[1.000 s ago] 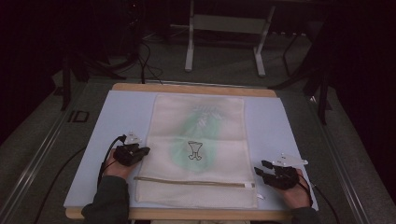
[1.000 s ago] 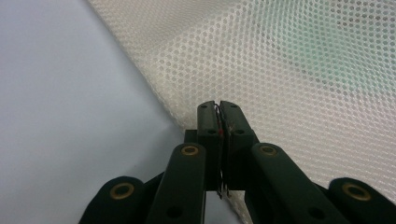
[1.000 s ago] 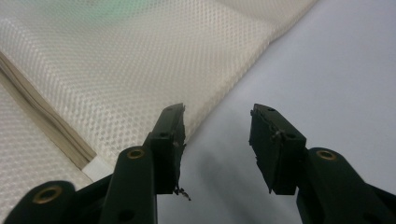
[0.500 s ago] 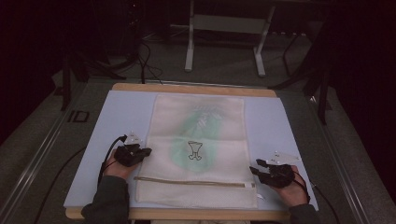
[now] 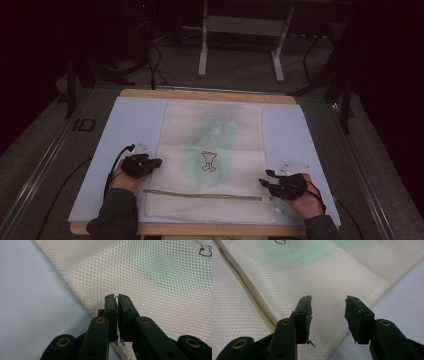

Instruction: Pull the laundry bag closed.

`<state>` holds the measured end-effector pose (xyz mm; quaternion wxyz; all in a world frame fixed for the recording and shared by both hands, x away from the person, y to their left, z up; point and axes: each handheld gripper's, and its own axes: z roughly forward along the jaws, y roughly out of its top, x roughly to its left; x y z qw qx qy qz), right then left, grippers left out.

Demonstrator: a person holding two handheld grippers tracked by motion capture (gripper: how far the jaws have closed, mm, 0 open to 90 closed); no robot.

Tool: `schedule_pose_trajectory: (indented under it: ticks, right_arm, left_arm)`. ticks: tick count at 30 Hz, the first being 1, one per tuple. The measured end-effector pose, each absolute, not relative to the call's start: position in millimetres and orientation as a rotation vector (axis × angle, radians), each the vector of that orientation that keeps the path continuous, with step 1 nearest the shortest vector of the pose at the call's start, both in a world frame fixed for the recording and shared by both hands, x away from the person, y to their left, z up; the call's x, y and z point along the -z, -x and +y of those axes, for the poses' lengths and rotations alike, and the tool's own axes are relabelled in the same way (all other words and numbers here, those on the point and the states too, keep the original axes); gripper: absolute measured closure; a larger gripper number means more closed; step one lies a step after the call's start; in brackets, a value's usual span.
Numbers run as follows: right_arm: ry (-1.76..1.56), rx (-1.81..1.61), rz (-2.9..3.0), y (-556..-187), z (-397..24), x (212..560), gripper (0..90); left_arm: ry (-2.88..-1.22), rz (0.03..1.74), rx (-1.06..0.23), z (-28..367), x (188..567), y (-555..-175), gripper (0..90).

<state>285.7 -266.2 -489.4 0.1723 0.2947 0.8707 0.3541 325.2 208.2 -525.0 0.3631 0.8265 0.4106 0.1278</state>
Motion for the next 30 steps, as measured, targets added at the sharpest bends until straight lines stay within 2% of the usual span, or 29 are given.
schedule_pose_trajectory:
  ticks: [30]
  right_arm:
    - [-0.672,-0.969,2.61,-293,-221,482,54.8]
  left_arm:
    - [-2.115,1.033,-0.275,209,522,-325,79.8]
